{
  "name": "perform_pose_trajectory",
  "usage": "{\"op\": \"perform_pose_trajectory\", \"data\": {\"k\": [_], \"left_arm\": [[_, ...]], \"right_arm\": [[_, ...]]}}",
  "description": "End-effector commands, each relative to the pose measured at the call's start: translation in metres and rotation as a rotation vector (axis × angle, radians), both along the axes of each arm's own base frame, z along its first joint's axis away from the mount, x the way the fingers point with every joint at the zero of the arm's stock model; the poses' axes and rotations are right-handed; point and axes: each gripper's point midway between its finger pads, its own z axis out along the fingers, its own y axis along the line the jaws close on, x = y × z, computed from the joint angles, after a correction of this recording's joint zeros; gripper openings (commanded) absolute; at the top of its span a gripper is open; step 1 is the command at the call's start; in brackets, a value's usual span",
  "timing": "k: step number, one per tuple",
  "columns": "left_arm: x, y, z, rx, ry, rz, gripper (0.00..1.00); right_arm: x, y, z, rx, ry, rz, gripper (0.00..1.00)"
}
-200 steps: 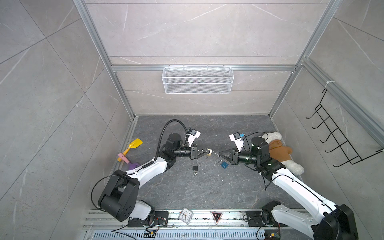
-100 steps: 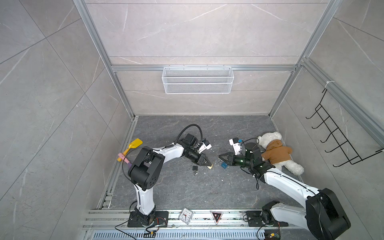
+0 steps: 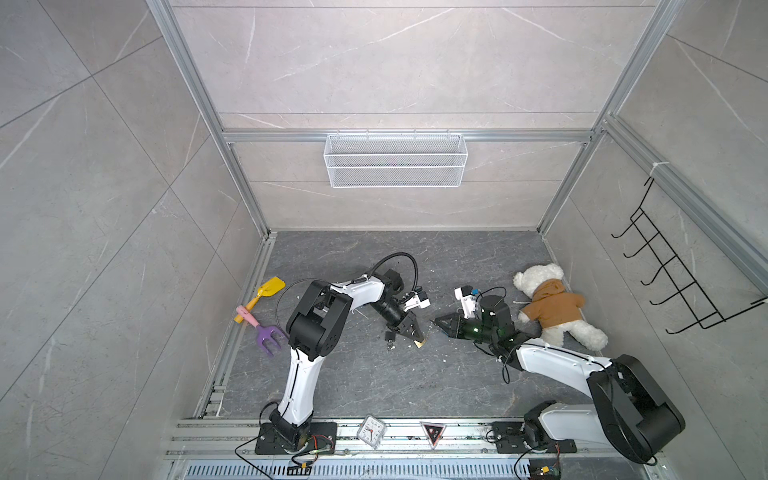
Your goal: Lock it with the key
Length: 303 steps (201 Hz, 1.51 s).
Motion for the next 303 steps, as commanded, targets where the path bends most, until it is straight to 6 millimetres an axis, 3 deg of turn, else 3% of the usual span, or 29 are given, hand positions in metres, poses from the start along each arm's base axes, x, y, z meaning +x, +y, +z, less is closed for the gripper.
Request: {"op": "perform_pose_trajectory", "data": {"k": [1, 39, 76, 121, 140, 149, 159, 164, 184, 243, 292, 303], "left_arm": [[0.004, -0.003, 0.004, 0.001, -0.001, -0.027, 0.00], [0.014, -0.003, -0.014, 0.076, -0.009, -0.025, 0.00], [0.023, -0.004, -0.021, 0.131, -0.030, -0.016, 0.08], [0.026, -0.008, -0.028, 0.186, -0.060, -0.030, 0.33], [0.031, -0.010, -0.026, 0.198, -0.084, -0.019, 0.50], [0.037, -0.009, -0.026, 0.214, -0.108, -0.008, 0.52], [0.042, -0.009, -0.025, 0.233, -0.132, 0.003, 0.68], [0.045, -0.008, -0.024, 0.240, -0.142, 0.009, 0.71], [0.052, -0.007, -0.015, 0.247, -0.174, 0.018, 0.81], [0.086, 0.006, 0.033, 0.217, -0.316, 0.215, 0.89], [0.116, 0.038, 0.090, 0.208, -0.564, 0.482, 0.93], [0.120, 0.046, 0.104, 0.191, -0.623, 0.539, 1.00]], "right_arm": [[0.003, 0.000, -0.008, -0.002, -0.013, -0.035, 0.00], [0.003, 0.003, -0.026, 0.003, -0.002, -0.052, 0.00], [0.006, 0.005, -0.041, -0.009, 0.000, -0.070, 0.00], [0.010, 0.004, -0.057, -0.025, 0.021, -0.102, 0.00], [0.013, 0.004, -0.062, -0.040, 0.026, -0.118, 0.00], [0.015, 0.002, -0.065, -0.060, 0.032, -0.130, 0.00], [0.017, 0.001, -0.069, -0.079, 0.035, -0.143, 0.00], [0.018, 0.000, -0.070, -0.086, 0.038, -0.150, 0.00], [0.022, -0.001, -0.072, -0.097, 0.042, -0.164, 0.00], [0.025, -0.001, -0.086, -0.150, 0.091, -0.176, 0.00], [0.028, -0.003, -0.079, -0.180, 0.081, -0.187, 0.19], [0.029, -0.004, -0.076, -0.192, 0.076, -0.187, 0.25]]}}
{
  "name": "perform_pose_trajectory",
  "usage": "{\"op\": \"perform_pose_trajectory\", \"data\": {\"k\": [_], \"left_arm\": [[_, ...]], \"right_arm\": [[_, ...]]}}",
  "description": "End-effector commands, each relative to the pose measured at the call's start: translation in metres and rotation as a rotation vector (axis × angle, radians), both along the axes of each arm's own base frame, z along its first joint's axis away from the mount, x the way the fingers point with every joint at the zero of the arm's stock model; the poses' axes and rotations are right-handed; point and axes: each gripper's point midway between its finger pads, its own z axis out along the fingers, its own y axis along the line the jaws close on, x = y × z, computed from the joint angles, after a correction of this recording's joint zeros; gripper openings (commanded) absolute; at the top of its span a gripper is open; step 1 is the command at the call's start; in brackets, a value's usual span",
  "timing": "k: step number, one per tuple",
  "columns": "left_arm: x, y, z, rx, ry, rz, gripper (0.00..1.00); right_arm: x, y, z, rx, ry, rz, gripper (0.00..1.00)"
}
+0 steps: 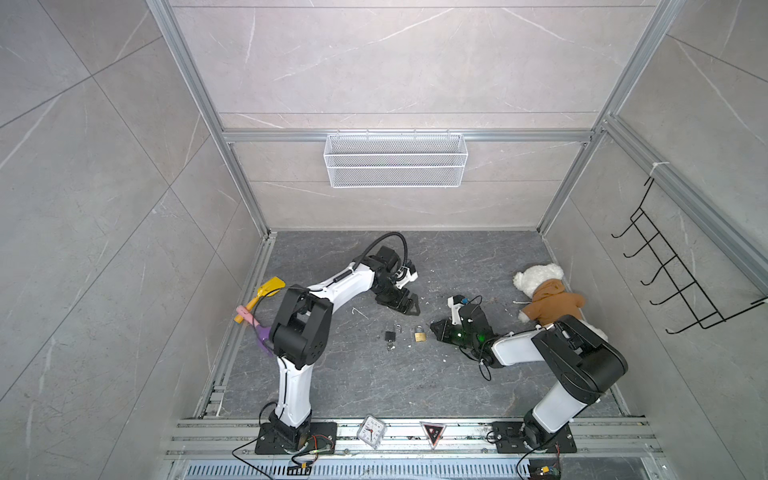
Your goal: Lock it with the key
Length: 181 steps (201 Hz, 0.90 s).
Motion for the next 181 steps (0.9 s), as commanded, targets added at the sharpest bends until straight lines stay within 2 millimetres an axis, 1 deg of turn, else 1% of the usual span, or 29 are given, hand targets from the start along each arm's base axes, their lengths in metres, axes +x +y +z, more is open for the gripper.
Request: {"op": "perform_pose_trajectory", "data": {"k": [1, 19, 30, 41, 62, 84, 98, 114, 120, 129, 150, 159, 167, 181], "left_arm": [[0.028, 0.010, 0.053, -0.056, -0.224, 0.154, 1.00], [0.029, 0.021, 0.071, -0.079, -0.320, 0.207, 1.00], [0.028, 0.027, 0.075, -0.089, -0.363, 0.230, 1.00], [0.025, 0.032, 0.076, -0.101, -0.385, 0.251, 1.00], [0.018, 0.039, 0.068, -0.122, -0.406, 0.280, 1.00], [0.008, 0.051, 0.057, -0.142, -0.357, 0.382, 1.00], [-0.002, 0.058, 0.051, -0.158, -0.325, 0.435, 1.00], [-0.012, 0.081, 0.046, -0.168, -0.329, 0.562, 1.00], [-0.020, 0.087, 0.042, -0.187, -0.338, 0.579, 1.00], [-0.030, 0.094, 0.045, -0.235, -0.358, 0.596, 1.00], [-0.051, 0.109, 0.059, -0.336, -0.407, 0.634, 1.00], [-0.057, 0.118, 0.060, -0.335, -0.416, 0.659, 1.00], [-0.060, 0.124, 0.061, -0.325, -0.422, 0.674, 1.00], [-0.064, 0.133, 0.058, -0.298, -0.427, 0.698, 1.00]], "right_arm": [[0.002, -0.004, 0.002, -0.053, 0.007, -0.012, 0.26], [0.002, -0.004, 0.010, -0.061, -0.005, -0.009, 0.35], [0.002, -0.003, 0.017, -0.066, -0.014, -0.005, 0.40], [0.001, -0.002, 0.025, -0.070, -0.019, -0.001, 0.42], [-0.004, -0.001, 0.041, -0.078, -0.033, 0.012, 0.43], [-0.015, -0.001, 0.058, -0.109, -0.040, 0.030, 0.43], [-0.022, 0.000, 0.068, -0.120, -0.046, 0.041, 0.43], [-0.033, 0.004, 0.077, -0.144, -0.041, 0.052, 0.42], [-0.036, 0.008, 0.079, -0.156, -0.037, 0.060, 0.42], [-0.040, 0.013, 0.080, -0.181, -0.025, 0.064, 0.42], [-0.045, 0.033, 0.079, -0.253, -0.001, 0.089, 0.42], [-0.046, 0.044, 0.080, -0.300, -0.010, 0.109, 0.43], [-0.047, 0.052, 0.076, -0.357, -0.012, 0.123, 0.43], [-0.043, 0.069, 0.072, -0.422, -0.012, 0.150, 0.44]]}}
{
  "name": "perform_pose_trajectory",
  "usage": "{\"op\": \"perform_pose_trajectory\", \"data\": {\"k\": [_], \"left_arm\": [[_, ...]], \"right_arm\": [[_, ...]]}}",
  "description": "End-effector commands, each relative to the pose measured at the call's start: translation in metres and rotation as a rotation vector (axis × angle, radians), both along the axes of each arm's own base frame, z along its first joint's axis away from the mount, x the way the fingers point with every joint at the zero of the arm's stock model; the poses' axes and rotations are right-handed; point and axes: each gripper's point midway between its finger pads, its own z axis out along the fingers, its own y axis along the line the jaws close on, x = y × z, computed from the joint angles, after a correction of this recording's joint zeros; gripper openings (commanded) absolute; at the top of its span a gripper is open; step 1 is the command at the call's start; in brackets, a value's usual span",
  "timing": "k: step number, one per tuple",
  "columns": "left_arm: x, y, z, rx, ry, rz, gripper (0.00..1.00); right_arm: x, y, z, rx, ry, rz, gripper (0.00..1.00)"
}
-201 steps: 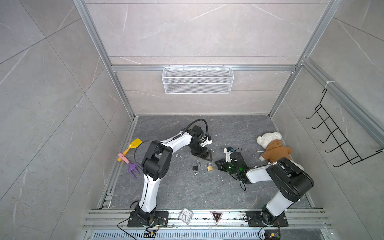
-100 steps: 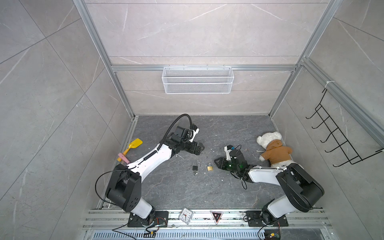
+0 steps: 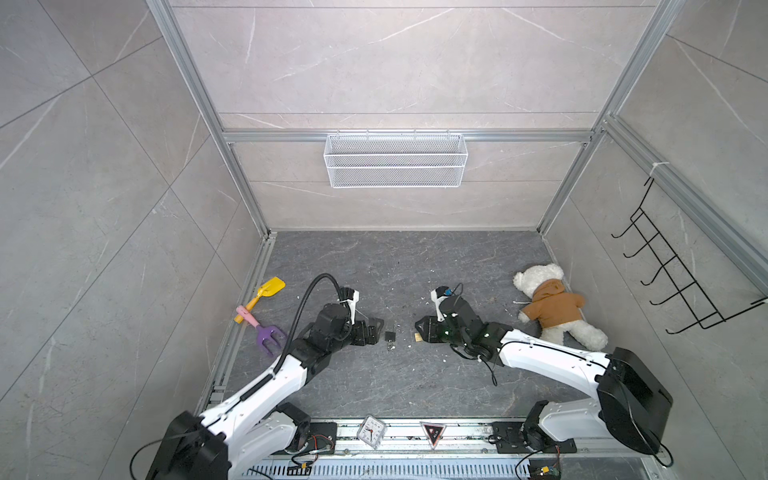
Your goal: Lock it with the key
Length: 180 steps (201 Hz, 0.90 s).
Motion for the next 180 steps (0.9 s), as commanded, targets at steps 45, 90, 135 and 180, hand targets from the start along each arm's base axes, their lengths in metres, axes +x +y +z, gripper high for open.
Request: {"op": "perform_pose_trajectory", "data": {"k": [45, 90, 135, 180], "left_arm": [[0.001, 0.032, 0.013, -0.044, -0.077, 0.182, 1.00], [-0.001, 0.046, 0.016, -0.023, -0.114, 0.224, 1.00], [-0.001, 0.045, 0.019, -0.018, -0.123, 0.209, 1.00], [-0.003, 0.044, 0.018, -0.025, -0.119, 0.198, 1.00]], "right_arm": [[0.010, 0.045, -0.039, -0.319, 0.085, 0.029, 0.47], [0.013, 0.057, -0.054, -0.416, 0.148, 0.002, 0.51], [0.005, 0.068, -0.074, -0.485, 0.186, -0.003, 0.55], [0.002, 0.069, -0.091, -0.516, 0.206, -0.026, 0.56]]}}
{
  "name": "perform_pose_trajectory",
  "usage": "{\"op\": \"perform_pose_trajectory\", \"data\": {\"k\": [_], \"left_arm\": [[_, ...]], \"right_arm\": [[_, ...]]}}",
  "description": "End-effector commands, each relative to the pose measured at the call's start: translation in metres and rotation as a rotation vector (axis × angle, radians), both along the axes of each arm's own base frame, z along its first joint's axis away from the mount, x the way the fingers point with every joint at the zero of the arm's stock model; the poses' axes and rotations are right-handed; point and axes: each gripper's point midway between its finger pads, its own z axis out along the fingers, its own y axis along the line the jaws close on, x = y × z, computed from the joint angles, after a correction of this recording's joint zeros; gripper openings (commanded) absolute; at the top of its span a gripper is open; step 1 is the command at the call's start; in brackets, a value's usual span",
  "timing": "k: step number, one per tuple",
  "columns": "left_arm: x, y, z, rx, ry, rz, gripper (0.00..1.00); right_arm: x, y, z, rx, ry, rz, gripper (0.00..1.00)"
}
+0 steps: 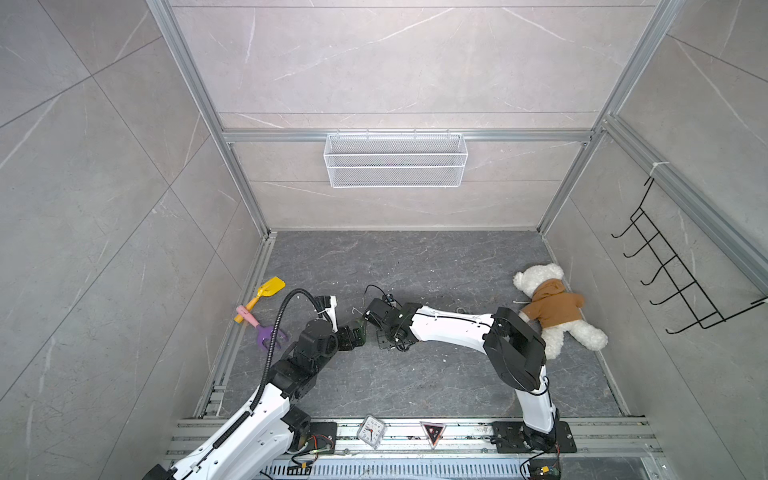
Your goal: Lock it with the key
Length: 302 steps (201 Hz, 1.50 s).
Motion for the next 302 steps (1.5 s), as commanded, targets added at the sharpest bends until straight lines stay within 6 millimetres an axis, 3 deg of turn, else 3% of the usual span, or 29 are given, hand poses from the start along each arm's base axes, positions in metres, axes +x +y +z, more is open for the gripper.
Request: {"op": "perform_pose_trajectory", "data": {"k": [1, 147, 227, 302], "left_arm": [[0.002, 0.000, 0.008, -0.006, -0.029, -0.005, 1.00], [0.001, -0.006, 0.002, -0.007, -0.006, -0.041, 1.00], [0.000, -0.008, 0.001, -0.007, -0.004, -0.054, 1.00], [0.001, -0.015, -0.002, -0.020, 0.012, -0.080, 1.00]], "right_arm": [[0.001, -0.005, -0.008, -0.045, 0.002, -0.039, 0.56], [0.007, 0.006, -0.021, -0.032, -0.009, -0.062, 0.54], [0.005, -0.012, -0.031, -0.120, -0.009, -0.066, 0.43], [-0.003, -0.021, -0.030, -0.121, 0.010, -0.068, 0.40]]}}
